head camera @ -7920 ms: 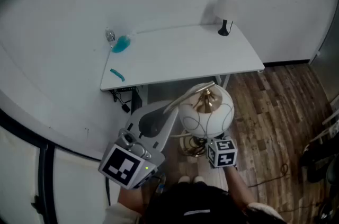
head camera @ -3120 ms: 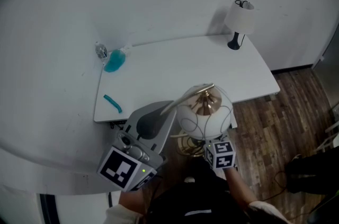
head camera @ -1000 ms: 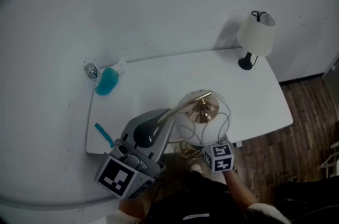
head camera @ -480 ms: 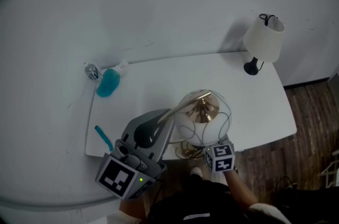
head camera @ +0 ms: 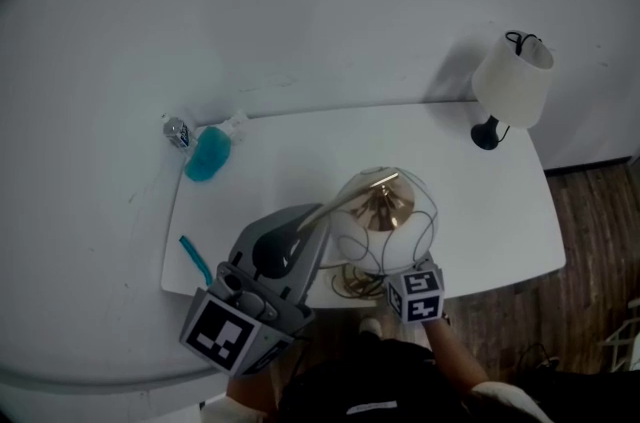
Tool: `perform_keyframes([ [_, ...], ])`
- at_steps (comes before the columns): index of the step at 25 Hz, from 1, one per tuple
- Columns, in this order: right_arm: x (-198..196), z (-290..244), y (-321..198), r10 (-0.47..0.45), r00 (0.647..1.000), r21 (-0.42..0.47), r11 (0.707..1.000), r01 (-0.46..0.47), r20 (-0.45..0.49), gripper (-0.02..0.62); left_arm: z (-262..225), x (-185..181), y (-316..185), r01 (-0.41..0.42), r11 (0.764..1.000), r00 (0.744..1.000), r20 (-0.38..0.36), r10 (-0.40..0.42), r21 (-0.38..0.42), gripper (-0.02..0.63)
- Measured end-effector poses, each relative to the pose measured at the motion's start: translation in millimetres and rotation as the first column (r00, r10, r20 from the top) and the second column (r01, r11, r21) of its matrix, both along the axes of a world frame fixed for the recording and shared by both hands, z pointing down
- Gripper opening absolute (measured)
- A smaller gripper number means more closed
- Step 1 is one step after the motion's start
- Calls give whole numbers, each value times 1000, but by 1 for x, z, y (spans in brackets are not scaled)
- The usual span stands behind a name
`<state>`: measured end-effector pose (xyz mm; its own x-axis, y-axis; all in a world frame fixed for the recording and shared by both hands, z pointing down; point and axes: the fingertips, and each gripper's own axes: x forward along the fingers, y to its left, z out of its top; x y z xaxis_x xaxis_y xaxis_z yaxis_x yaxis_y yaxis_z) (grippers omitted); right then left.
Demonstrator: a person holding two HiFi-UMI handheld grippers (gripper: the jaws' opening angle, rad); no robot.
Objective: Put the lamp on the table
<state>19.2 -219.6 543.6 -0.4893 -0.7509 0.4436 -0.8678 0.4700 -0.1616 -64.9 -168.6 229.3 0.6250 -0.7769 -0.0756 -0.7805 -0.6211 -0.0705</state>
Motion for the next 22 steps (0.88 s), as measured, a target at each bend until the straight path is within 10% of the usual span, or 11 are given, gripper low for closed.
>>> perform_keyframes([
  [22,0,1,-10,-52,999,25,998,52,1,14,4,5,7,68,998,998,9,-68,13,12],
])
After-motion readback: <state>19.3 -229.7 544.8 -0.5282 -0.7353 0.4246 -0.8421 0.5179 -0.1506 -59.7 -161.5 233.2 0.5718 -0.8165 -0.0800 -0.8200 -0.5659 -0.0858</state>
